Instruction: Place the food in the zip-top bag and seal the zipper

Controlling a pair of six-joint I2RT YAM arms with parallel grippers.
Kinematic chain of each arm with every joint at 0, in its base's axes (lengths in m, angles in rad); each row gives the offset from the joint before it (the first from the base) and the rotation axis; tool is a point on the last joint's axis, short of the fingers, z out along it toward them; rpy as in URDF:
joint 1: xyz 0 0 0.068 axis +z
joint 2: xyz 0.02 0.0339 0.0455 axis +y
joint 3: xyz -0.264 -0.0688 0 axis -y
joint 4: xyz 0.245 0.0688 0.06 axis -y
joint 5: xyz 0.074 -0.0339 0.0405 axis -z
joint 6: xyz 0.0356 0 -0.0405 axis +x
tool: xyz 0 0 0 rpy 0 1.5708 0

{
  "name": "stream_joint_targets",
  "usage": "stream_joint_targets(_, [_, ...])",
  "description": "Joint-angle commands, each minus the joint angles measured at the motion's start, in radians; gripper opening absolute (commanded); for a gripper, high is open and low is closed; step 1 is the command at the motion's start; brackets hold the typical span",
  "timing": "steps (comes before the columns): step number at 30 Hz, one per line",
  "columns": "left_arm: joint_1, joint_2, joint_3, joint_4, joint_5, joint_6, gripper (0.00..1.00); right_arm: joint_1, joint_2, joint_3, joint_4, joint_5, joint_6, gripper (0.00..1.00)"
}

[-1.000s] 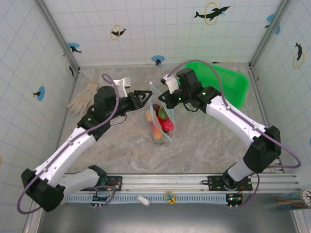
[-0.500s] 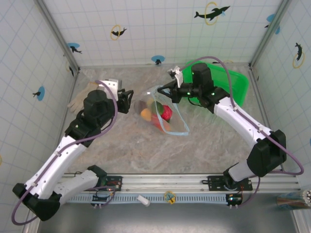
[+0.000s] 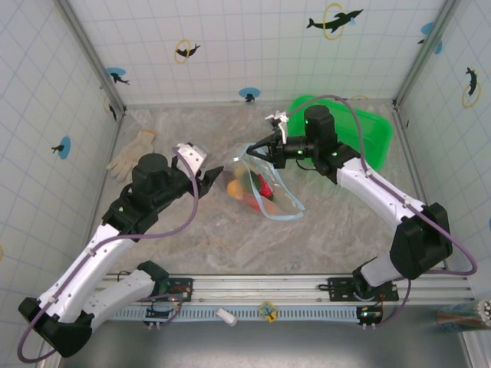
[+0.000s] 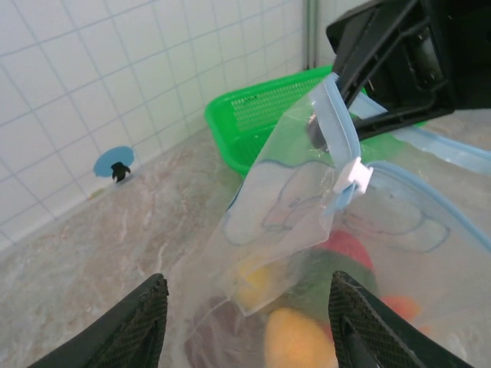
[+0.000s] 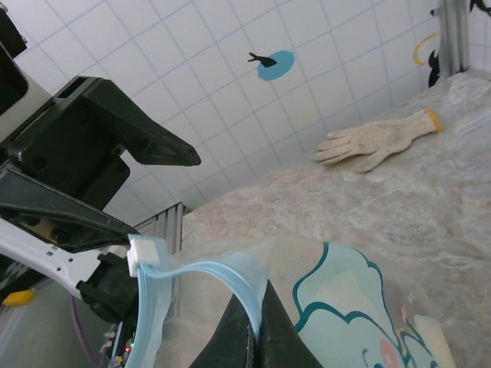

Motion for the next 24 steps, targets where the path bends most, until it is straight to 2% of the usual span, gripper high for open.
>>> stream_joint_targets(1, [-0.003, -0.006, -0.014, -0.035, 0.042, 0.115, 0.58, -0.006, -0.015, -0.046, 0.134, -0.062, 0.074, 0.0])
stream_joint_targets(7, [-0.003, 0.013, -0.037, -0.012, 0.104, 0.136, 0.59, 0.003, 0.006, -0.092, 0.214, -0.095, 0.159, 0.0])
stream_joint_targets(10, [-0.003, 0.022, -0.05, 0.036, 0.162, 0.112, 0.55, 0.009, 0.009, -0.093, 0.222, -0.105, 0.166, 0.0])
stream_joint_targets(17, [-0.002, 0.064, -0.054, 0.136, 0.182, 0.096, 0.47, 0.025, 0.011, -0.109, 0.245, -0.124, 0.186, 0.0])
stream_joint_targets(24, [-0.002, 0.109, -0.052, 0.175, 0.226, 0.066, 0.26, 0.023, 0.003, -0.115, 0.244, -0.123, 0.189, 0.0])
